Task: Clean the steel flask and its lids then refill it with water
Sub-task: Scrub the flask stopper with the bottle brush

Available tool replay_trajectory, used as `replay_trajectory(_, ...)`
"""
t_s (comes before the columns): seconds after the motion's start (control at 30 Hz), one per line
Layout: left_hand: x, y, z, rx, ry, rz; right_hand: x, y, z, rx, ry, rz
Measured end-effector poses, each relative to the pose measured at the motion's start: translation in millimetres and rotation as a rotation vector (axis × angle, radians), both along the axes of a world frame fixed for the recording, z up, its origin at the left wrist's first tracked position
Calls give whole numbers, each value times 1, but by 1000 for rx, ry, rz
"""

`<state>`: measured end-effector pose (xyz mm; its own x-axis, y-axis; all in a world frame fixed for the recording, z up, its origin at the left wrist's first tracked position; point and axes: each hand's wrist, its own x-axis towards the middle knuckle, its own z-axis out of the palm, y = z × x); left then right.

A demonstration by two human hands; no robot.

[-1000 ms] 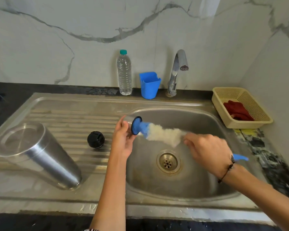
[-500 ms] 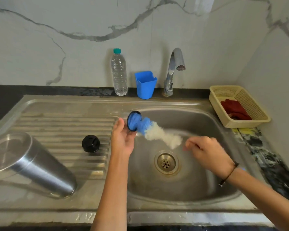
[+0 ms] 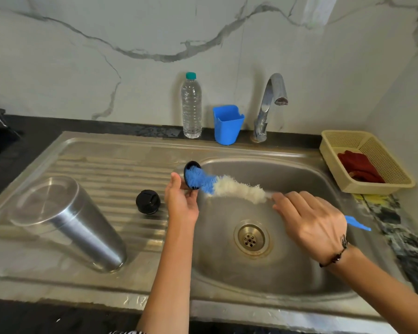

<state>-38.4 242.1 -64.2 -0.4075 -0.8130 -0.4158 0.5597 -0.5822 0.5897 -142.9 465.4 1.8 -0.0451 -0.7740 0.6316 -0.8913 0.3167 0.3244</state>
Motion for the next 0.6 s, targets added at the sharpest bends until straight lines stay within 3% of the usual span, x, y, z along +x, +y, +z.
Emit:
replay_trajectory(0.23,1,5,4,-37,-97,-113,-7,-1,1,-69,33,46)
replay_trajectory(0.33,-1,6,7,-95,-88,-129,-9,1,0,-7,-136,-36)
replay_trajectory(0.47,1,9,10,-159,23,-69,1,-4,4,179,-751,-248)
replay_trajectory(0.6,5,16,17,-188,195,-28,7,-5,23,240,-1858,-163)
